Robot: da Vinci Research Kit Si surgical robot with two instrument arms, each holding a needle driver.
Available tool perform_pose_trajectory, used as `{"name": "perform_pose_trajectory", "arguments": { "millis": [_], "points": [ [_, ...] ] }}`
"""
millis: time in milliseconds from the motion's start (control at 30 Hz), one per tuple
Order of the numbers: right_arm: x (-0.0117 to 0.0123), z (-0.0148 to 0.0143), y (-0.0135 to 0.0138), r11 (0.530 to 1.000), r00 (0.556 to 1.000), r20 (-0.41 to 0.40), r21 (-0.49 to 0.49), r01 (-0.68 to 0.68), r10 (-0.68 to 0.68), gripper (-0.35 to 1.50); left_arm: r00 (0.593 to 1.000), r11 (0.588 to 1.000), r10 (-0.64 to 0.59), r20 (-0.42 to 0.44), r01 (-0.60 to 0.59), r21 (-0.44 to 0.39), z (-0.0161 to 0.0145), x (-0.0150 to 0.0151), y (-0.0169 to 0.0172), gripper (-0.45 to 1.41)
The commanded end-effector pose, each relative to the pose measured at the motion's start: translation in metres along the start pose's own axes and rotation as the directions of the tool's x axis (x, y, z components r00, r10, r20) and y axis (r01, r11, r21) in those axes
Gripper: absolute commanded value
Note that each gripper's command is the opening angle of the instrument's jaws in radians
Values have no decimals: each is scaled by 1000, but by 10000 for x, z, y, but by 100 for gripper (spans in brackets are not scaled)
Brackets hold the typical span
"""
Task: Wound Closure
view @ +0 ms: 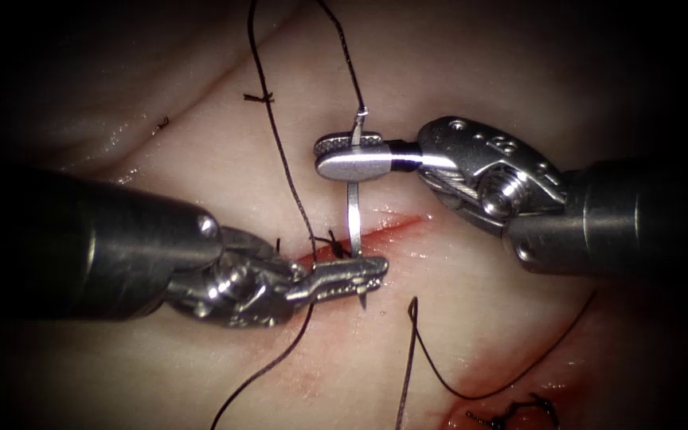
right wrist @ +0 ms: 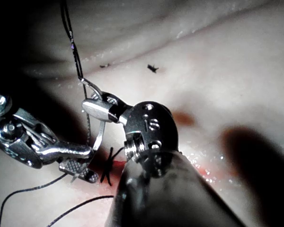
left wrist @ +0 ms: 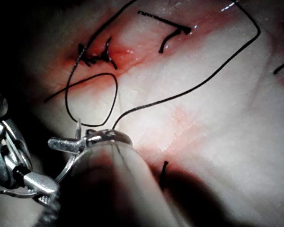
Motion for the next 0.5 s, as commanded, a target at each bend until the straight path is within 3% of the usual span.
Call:
{"name": "perform_pose_trajectory", "arguments": {
  "millis": [33,67,100,233,333,500],
  "points": [
    [-6,4,5,1000,1000,-2,4,22,-22,-35,999,999,-41,-1,41,19,5,1,5,104],
    [-6,3,6,999,999,-2,6,41,-41,-35,996,995,-94,-2,94,36,5,2,5,115],
    [-7,1,8,997,997,-4,10,78,-78,-35,970,966,-241,20,238,97,5,5,8,126],
    [-9,0,11,987,988,-12,22,157,-157,-35,945,947,-304,118,286,149,5,10,13,128],
    [-11,-1,14,966,967,-24,48,253,-252,-35,880,887,-450,155,420,190,6,13,18,108],
    [-11,-3,22,909,913,-56,88,407,-403,-35,808,823,-566,165,542,168,11,18,28,76]
  ]
}}
